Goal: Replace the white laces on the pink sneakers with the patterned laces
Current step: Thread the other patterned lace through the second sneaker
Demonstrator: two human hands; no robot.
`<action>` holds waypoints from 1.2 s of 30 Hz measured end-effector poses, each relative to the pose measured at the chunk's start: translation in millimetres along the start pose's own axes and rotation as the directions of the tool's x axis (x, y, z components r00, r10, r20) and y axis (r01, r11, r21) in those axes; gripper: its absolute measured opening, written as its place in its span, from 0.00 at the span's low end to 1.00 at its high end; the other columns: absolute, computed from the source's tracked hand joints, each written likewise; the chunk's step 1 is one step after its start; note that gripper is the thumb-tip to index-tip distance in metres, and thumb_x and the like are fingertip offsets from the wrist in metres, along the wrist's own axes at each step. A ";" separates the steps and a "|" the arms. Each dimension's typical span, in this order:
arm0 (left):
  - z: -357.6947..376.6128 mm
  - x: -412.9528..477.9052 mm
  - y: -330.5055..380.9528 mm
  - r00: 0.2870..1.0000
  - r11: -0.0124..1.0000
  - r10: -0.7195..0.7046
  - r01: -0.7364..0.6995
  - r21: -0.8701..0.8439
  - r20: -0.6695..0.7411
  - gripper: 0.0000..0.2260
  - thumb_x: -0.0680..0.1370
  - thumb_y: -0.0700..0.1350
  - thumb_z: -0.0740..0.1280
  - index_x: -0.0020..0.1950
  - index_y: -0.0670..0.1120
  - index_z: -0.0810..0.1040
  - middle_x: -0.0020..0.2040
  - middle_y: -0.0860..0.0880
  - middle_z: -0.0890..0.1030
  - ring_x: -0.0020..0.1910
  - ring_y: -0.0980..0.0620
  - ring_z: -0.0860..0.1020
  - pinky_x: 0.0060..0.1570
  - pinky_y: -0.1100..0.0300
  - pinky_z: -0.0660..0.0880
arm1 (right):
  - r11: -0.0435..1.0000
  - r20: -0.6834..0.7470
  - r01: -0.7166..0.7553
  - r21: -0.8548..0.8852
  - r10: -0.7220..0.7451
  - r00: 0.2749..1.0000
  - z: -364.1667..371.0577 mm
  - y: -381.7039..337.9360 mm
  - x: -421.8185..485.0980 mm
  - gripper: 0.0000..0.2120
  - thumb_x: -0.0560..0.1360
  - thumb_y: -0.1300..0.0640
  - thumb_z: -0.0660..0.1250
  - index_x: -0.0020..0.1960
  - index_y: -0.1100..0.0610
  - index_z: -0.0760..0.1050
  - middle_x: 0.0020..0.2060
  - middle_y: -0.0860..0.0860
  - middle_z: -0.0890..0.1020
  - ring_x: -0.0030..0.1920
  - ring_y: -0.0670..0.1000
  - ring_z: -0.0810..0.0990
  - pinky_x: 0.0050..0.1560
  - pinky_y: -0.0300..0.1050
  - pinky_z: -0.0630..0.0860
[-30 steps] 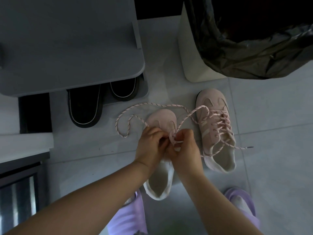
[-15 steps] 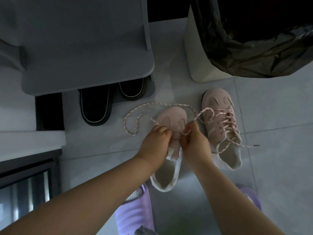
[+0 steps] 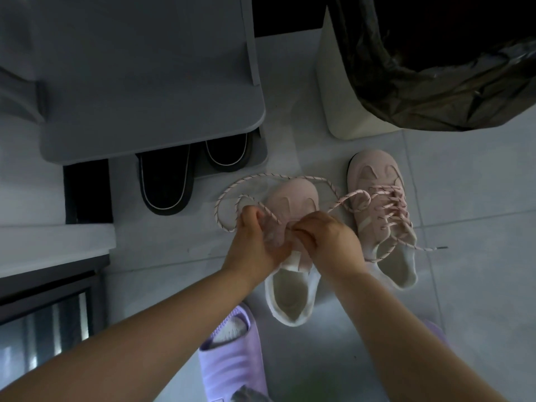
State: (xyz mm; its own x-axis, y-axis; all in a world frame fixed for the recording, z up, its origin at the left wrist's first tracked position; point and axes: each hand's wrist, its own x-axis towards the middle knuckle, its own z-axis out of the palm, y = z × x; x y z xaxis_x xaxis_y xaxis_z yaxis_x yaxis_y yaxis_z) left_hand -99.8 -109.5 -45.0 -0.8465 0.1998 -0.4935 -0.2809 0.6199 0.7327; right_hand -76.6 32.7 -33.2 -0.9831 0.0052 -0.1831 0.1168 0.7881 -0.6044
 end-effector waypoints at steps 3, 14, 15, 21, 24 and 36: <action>2.6 0.2 2.6 0.997 0.996 -0.060 0.063 -0.065 0.044 0.22 0.69 0.41 0.71 0.53 0.45 0.60 0.42 0.51 0.72 0.38 0.50 0.75 0.39 0.56 0.74 | 0.993 0.044 -0.100 -0.059 0.102 0.994 7.1 -4.2 1.5 0.15 0.69 0.50 0.60 0.37 0.56 0.83 0.35 0.55 0.81 0.33 0.59 0.80 0.29 0.51 0.77; 20.5 -9.5 -1.7 0.999 0.976 0.006 -0.014 0.218 0.033 0.36 0.69 0.47 0.71 0.71 0.43 0.56 0.64 0.45 0.60 0.62 0.48 0.63 0.63 0.59 0.65 | 0.979 0.197 -0.177 -0.104 0.195 0.961 7.5 -15.1 5.8 0.09 0.74 0.59 0.63 0.48 0.58 0.82 0.47 0.56 0.77 0.46 0.57 0.77 0.45 0.45 0.72; 21.7 -9.9 -1.6 1.000 0.981 -0.005 0.003 0.194 0.011 0.32 0.71 0.46 0.70 0.70 0.44 0.58 0.64 0.45 0.62 0.61 0.48 0.64 0.62 0.59 0.66 | 0.978 0.205 -0.187 -0.095 0.203 0.958 5.9 -17.3 3.0 0.09 0.74 0.60 0.63 0.48 0.57 0.82 0.47 0.55 0.77 0.46 0.57 0.78 0.45 0.45 0.73; 22.6 -9.1 -8.7 0.989 0.996 -0.032 0.043 0.073 -0.144 0.04 0.72 0.37 0.66 0.44 0.44 0.74 0.46 0.47 0.73 0.41 0.52 0.74 0.40 0.72 0.67 | 0.945 0.224 -0.145 -0.294 0.215 0.951 4.4 -39.3 -23.2 0.14 0.77 0.62 0.57 0.59 0.56 0.75 0.56 0.53 0.72 0.50 0.56 0.78 0.40 0.43 0.67; 18.6 -5.4 -8.2 0.972 0.993 -0.116 0.115 -0.017 -0.205 0.06 0.72 0.36 0.66 0.41 0.46 0.74 0.44 0.48 0.72 0.35 0.58 0.71 0.36 0.77 0.65 | 0.957 0.220 -0.095 -0.274 0.159 0.963 2.9 -51.4 -33.7 0.12 0.74 0.63 0.62 0.57 0.57 0.75 0.54 0.53 0.73 0.46 0.56 0.80 0.37 0.42 0.64; 18.2 3.0 -18.6 0.985 0.997 -0.070 0.072 0.011 -0.159 0.07 0.77 0.39 0.61 0.40 0.47 0.73 0.40 0.52 0.75 0.38 0.54 0.76 0.33 0.74 0.68 | 0.800 0.224 -0.269 0.536 0.172 0.959 -59.4 -96.0 -40.3 0.10 0.71 0.58 0.68 0.35 0.45 0.77 0.33 0.42 0.79 0.36 0.42 0.78 0.39 0.33 0.73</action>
State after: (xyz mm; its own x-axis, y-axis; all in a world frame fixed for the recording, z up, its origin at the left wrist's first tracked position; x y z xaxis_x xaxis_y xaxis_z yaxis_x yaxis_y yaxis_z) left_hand -88.9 -106.6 -68.7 -0.8860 0.0331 -0.4625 -0.3363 0.6410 0.6900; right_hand -56.6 -6.6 78.2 -0.8912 0.0027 -0.4537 0.4336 0.2993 -0.8500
